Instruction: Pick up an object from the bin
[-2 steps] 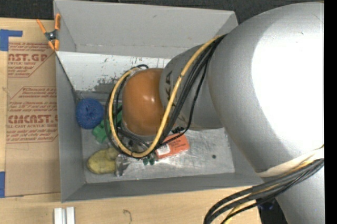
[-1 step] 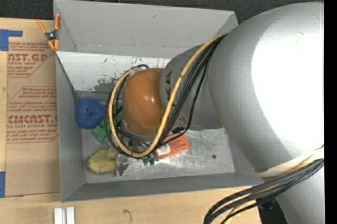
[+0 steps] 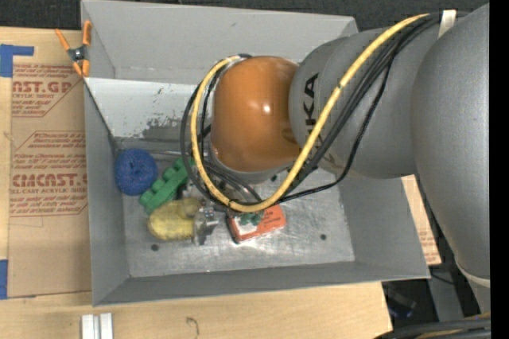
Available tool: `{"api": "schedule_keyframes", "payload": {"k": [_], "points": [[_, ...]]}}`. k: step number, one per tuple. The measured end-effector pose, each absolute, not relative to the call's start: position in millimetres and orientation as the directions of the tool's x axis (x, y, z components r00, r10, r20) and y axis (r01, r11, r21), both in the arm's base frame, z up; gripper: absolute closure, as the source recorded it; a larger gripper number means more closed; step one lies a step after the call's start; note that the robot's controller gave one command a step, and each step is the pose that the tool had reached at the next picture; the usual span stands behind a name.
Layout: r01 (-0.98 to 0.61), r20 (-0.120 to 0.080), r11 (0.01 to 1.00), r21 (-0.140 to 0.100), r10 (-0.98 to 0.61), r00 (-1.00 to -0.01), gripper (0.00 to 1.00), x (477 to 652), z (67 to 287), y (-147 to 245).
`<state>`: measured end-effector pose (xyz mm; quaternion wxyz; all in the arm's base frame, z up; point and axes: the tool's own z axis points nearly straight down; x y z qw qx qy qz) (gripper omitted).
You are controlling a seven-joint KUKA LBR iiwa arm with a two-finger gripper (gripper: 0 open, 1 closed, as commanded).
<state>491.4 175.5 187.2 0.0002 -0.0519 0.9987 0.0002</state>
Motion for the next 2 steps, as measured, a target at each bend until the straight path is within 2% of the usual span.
{"api": "schedule_keyframes", "payload": {"k": [2], "points": [[-0.104,-0.001,0.995,0.0,-0.104,-0.995,1.0,491.4,187.4,175.5]]}}
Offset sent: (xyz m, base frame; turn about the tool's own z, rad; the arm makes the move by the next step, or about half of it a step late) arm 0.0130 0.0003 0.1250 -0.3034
